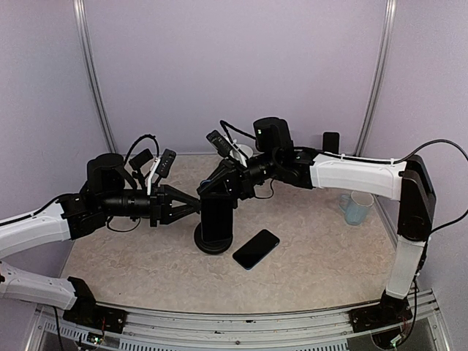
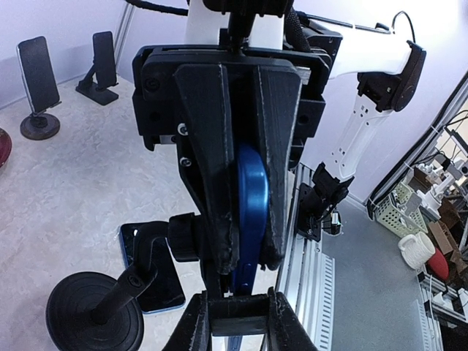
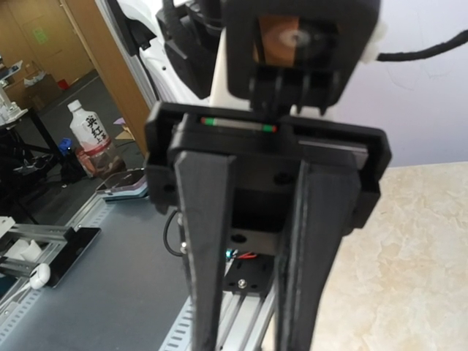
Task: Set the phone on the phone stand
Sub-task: Install the phone on the phone stand.
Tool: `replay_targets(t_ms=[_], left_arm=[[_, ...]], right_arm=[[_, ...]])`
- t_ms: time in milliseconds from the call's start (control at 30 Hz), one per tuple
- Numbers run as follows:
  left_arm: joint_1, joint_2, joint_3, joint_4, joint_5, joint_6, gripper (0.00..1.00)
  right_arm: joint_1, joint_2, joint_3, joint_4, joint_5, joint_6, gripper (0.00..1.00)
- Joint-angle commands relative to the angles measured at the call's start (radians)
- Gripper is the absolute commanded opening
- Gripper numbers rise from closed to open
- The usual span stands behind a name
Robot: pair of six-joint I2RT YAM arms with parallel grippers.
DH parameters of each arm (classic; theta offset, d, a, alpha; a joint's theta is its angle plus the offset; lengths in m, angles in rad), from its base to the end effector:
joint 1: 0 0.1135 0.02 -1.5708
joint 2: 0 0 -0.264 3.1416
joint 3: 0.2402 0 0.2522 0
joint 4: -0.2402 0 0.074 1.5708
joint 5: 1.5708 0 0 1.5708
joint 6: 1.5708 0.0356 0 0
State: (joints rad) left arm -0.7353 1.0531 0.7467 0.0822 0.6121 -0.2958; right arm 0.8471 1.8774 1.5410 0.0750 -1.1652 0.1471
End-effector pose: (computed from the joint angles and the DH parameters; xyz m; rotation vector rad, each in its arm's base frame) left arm 0.1654 -0.1772 0.3033 0.8745 1.7359 -1.2593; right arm 0.2640 0.3482 0.3182 -1.4839 1.3894 1.7146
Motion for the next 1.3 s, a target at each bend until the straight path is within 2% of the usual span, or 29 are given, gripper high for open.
replay_targets(t_ms=[0, 767, 1267], left_arm=[[0.005, -0.034, 0.022, 0.123, 0.054, -0.003, 0.18], [0.009, -0.057, 0.014, 0.107, 0.03, 0.008, 0.57], [0.028, -0.105, 0.008, 0.1, -0.04, 0.002, 0.97]], right_arm=[[-0.029, 0.008, 0.026, -0.022, 0.016, 0.003, 0.0], [-0.01, 0.037, 0.07, -0.021, 0.021, 0.011, 0.0], [-0.01, 0.065, 0.143, 0.001, 0.099, 0.063, 0.0]])
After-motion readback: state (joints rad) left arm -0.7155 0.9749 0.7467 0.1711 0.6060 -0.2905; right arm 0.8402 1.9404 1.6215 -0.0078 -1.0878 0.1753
